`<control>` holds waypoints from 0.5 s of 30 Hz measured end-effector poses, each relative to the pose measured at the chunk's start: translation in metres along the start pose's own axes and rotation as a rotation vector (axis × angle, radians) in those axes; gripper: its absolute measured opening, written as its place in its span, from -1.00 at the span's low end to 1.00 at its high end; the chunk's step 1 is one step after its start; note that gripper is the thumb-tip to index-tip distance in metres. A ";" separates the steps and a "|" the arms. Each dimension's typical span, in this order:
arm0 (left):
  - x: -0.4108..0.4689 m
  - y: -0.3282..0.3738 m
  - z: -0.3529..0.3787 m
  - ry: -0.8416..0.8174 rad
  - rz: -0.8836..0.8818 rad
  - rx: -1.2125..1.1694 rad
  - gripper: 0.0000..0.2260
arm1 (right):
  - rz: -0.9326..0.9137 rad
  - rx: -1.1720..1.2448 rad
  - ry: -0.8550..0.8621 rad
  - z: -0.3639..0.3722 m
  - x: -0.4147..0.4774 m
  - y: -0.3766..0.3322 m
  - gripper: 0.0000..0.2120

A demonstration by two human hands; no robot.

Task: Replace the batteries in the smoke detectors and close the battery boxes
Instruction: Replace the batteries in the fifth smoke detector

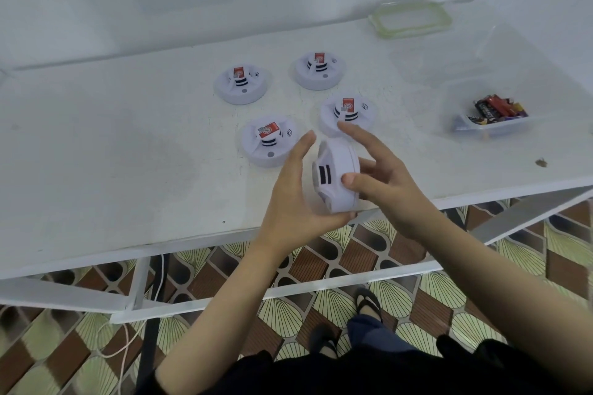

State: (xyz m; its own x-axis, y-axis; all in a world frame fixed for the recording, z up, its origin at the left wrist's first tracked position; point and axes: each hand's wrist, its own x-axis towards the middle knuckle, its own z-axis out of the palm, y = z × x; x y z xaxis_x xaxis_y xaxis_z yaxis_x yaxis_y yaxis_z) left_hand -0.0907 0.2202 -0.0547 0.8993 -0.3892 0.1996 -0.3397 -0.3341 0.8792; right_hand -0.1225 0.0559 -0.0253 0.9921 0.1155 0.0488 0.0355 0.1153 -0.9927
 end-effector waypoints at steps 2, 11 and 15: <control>0.000 -0.003 0.002 -0.026 -0.058 -0.047 0.02 | 0.026 0.077 0.007 -0.002 -0.002 0.003 -0.48; 0.003 -0.013 -0.001 0.059 -0.110 0.002 -0.05 | 0.156 0.050 0.064 -0.016 0.001 0.012 -0.58; 0.003 -0.015 0.004 0.083 -0.123 0.021 -0.01 | 0.166 -0.008 0.067 -0.014 0.002 0.015 -0.51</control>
State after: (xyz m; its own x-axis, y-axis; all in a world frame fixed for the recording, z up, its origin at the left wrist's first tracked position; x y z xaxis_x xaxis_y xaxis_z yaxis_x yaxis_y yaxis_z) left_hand -0.0838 0.2207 -0.0689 0.9538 -0.2721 0.1269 -0.2305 -0.3928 0.8903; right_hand -0.1182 0.0440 -0.0419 0.9902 0.0663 -0.1232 -0.1290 0.0922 -0.9873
